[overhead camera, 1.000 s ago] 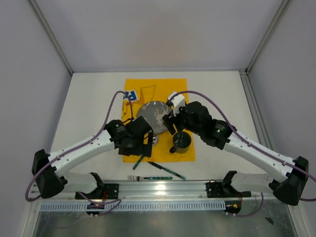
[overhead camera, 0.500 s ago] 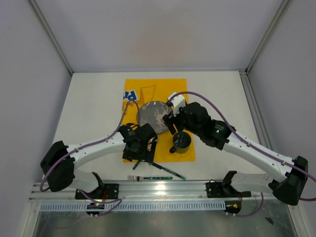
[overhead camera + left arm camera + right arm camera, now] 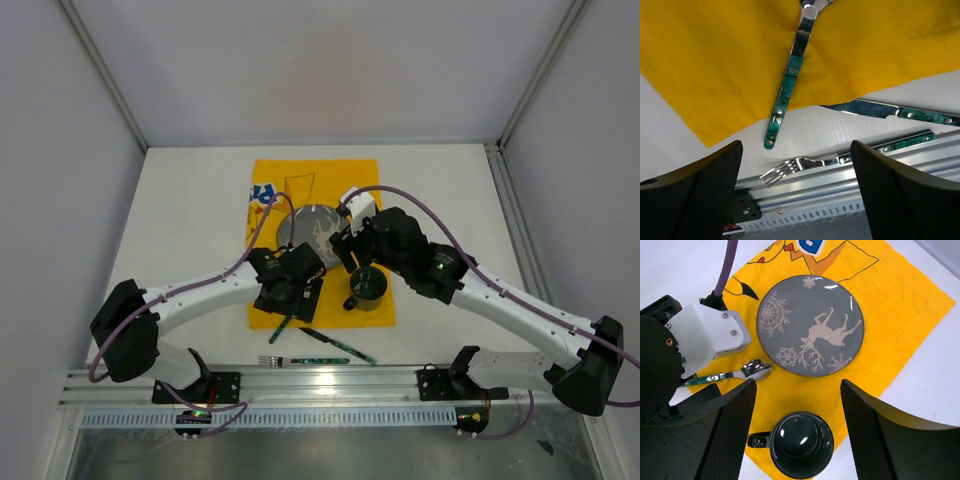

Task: Set the dinner table for one person

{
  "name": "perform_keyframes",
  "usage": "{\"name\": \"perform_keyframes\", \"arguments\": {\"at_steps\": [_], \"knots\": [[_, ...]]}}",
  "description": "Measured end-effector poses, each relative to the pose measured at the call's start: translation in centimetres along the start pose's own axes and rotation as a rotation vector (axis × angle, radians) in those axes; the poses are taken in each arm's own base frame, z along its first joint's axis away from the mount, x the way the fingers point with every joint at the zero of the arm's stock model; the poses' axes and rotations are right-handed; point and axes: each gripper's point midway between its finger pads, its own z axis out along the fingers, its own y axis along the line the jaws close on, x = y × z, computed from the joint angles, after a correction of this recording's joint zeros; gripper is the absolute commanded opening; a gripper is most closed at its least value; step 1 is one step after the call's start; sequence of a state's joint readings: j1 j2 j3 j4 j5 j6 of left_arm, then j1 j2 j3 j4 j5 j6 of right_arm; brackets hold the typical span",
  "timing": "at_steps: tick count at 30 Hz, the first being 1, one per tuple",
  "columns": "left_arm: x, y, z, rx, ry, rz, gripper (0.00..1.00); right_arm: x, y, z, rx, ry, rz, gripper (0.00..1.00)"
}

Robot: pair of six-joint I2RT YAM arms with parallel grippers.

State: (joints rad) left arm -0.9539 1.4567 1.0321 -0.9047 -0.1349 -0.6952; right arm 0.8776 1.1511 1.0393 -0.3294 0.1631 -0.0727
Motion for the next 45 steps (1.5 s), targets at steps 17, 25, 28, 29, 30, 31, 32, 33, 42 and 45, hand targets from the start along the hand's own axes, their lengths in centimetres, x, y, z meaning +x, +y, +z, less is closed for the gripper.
{"name": "perform_keyframes", "arguments": {"at_steps": [17, 25, 28, 29, 30, 31, 32, 33, 42, 45], "knots": [[-0.3, 1.2, 1.5, -0.035, -0.023, -0.009, 0.89, 0.5, -0.5, -0.1, 0.029, 0.007, 0.012, 0.72], [0.1, 2.0, 2.5, -0.047, -0.03, -0.025, 0.89, 1.8, -3.7, -0.5, 0.229, 0.032, 0.056, 0.72], [0.2, 2.3, 2.8, -0.051, -0.028, -0.029, 0.88, 2.0, -5.4, -0.9, 0.324, 0.032, 0.089, 0.73], [0.3, 2.3, 2.9, -0.051, -0.029, -0.029, 0.87, 2.1, -6.0, -1.1, 0.356, 0.033, 0.1, 0.73], [0.3, 2.3, 3.0, -0.05, -0.031, -0.03, 0.87, 2.2, -6.6, -1.2, 0.385, 0.035, 0.11, 0.73], [0.3, 2.3, 3.0, -0.049, -0.032, -0.03, 0.86, 2.3, -7.3, -1.3, 0.412, 0.036, 0.121, 0.73], [0.3, 2.3, 3.1, -0.048, -0.034, -0.031, 0.84, 2.5, -7.9, -1.5, 0.437, 0.038, 0.132, 0.73], [0.2, 2.3, 3.2, -0.047, -0.036, -0.031, 0.83, 2.8, -8.6, -1.6, 0.462, 0.043, 0.142, 0.73], [-0.6, 1.8, 3.5, -0.024, -0.063, -0.043, 0.7, 5.6, -12.6, -2.1, 0.574, 0.098, 0.215, 0.73], [-0.7, 1.6, 4.0, -0.018, -0.056, -0.042, 0.65, 5.8, -12.6, -2.0, 0.567, 0.1, 0.22, 0.73]]}}
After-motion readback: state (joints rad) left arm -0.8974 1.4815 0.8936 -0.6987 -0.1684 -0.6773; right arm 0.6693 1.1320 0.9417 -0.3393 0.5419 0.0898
